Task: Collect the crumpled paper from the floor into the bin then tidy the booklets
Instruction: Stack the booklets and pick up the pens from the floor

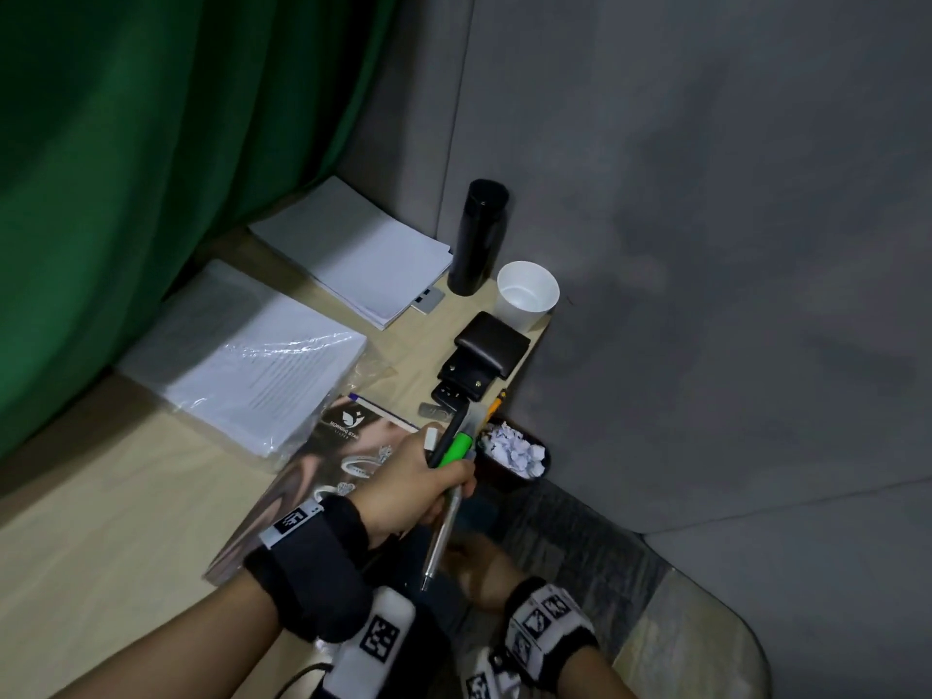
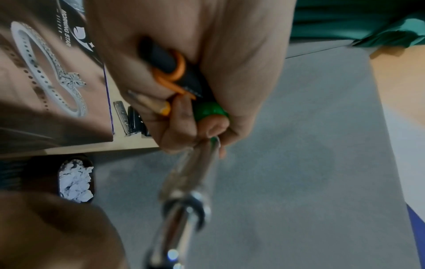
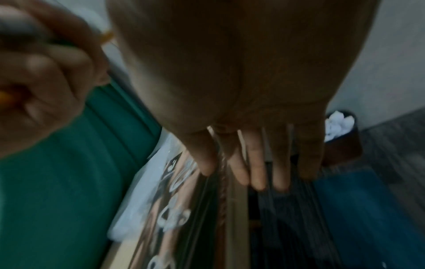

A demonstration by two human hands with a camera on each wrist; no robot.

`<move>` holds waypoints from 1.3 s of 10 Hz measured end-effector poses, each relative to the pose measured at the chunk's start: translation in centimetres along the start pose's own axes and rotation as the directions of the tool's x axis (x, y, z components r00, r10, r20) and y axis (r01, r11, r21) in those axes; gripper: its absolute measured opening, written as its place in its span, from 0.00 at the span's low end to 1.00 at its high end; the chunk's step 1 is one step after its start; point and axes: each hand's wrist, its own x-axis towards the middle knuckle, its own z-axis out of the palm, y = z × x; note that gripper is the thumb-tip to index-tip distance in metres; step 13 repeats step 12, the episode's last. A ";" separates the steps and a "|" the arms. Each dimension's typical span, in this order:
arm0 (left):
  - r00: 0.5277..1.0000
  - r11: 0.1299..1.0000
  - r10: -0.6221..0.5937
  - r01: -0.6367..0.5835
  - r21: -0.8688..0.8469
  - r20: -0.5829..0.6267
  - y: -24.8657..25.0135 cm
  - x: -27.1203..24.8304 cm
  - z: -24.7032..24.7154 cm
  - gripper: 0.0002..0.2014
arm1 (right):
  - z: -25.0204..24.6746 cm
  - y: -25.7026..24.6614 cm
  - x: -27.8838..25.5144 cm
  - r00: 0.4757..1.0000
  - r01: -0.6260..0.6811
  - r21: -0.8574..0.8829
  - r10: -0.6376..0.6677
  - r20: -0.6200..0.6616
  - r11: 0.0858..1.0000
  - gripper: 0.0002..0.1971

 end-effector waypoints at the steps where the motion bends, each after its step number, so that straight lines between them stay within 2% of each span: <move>1: 1.000 1.000 -0.002 0.002 -0.019 -0.011 0.2 1.9 0.5 0.03 | -3.7 2.1 -1.2 0.995 -0.021 0.215 0.041 -0.090 0.976 0.29; 2: 0.998 0.998 0.023 -0.026 -0.055 -0.064 0.8 4.5 1.6 0.05 | -8.3 0.3 -2.9 0.998 0.037 0.407 -0.013 -0.062 0.913 0.12; 3: 0.993 0.998 0.068 -0.066 0.024 -0.100 1.8 7.1 3.3 0.06 | -12.6 -2.2 -3.8 0.986 0.167 0.403 -0.157 -0.057 0.900 0.14; 4: 0.978 0.992 0.126 -0.122 0.034 -0.166 3.3 9.2 5.5 0.07 | -16.3 -4.5 -3.7 0.974 0.219 0.374 -0.221 -0.037 0.901 0.13; 5: 0.950 0.991 0.130 -0.134 0.004 -0.286 4.5 11.5 6.9 0.06 | -19.0 -5.5 -3.3 0.961 0.219 0.321 -0.260 0.093 0.922 0.12; 6: 0.955 0.993 -0.059 0.026 -0.118 -0.290 4.7 14.1 7.2 0.04 | -20.1 -4.9 -2.7 0.954 0.190 0.273 -0.243 0.178 0.943 0.10; 7: 0.951 0.941 -0.262 0.215 -0.260 -0.162 5.3 16.8 7.2 0.06 | -21.5 -3.9 -2.1 0.974 0.114 0.310 -0.167 0.151 0.944 0.13; 8: 0.941 0.890 -0.323 0.268 -0.369 -0.097 7.4 20.8 6.9 0.11 | -23.8 -2.8 -0.5 0.988 0.065 0.351 -0.110 0.109 0.934 0.14; 9: 0.941 0.803 -0.339 0.299 -0.515 0.019 9.1 25.1 6.6 0.13 | -26.1 -2.0 0.6 0.999 0.032 0.393 -0.042 0.015 0.919 0.13; 10: 0.908 0.593 -0.396 0.364 -0.719 0.134 9.7 29.2 5.6 0.13 | -27.9 -0.7 1.2 0.994 -0.017 0.470 0.065 -0.085 0.883 0.11; 11: 0.854 0.317 -0.422 0.453 -0.834 0.304 10.1 31.9 4.4 0.07 | -30.1 1.4 0.8 0.978 -0.069 0.504 0.158 -0.135 0.861 0.11; 12: 0.841 0.220 -0.348 0.502 -0.836 0.414 10.5 34.0 3.2 0.20 | -30.6 2.7 0.0 0.957 -0.065 0.541 0.206 -0.204 0.838 0.22; 13: 0.841 0.220 -0.348 0.502 -0.836 0.414 10.5 34.0 3.2 0.20 | -30.6 2.7 0.0 0.957 -0.065 0.541 0.206 -0.204 0.838 0.22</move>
